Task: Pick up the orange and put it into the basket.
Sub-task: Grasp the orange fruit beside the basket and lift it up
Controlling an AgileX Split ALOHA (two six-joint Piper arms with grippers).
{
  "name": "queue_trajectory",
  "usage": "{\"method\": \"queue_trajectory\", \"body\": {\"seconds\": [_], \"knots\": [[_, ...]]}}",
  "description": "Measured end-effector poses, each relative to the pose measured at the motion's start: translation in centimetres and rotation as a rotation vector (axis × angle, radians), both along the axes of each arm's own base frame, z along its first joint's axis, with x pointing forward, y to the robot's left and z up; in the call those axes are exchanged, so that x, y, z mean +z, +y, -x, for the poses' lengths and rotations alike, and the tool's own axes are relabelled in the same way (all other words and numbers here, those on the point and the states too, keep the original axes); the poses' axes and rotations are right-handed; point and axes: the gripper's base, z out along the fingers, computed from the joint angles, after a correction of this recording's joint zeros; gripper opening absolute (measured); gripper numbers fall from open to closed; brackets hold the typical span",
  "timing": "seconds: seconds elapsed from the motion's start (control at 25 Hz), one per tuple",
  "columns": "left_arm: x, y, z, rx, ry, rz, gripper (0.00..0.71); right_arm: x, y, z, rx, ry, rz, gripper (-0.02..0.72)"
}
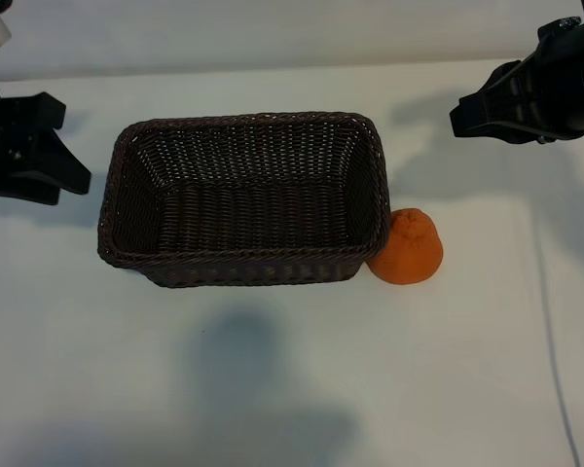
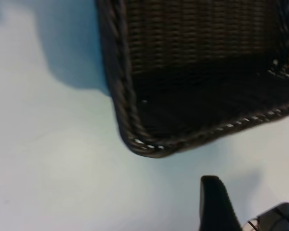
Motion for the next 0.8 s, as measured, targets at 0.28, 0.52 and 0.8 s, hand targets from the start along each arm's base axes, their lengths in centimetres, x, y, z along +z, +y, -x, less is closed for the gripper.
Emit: {"method": "queue_trajectory", "body": {"seconds": [0.28,0.52,0.8], "knots": [[0.5,-0.9,0.2,-0.033,-0.042,0.097,0.419,0.0,0.0,0.0,0.000,0.000,0.000,0.232],[0.6,-2.9,0.4,-0.105,-0.044,0.113,0.419,0.0,0.0,0.0,0.000,0.000,0.000,0.232],[0.6,-3.5,0.5,-0.112,-0.043,0.119,0.419,0.0,0.0,0.0,0.000,0.000,0.000,0.232]]}}
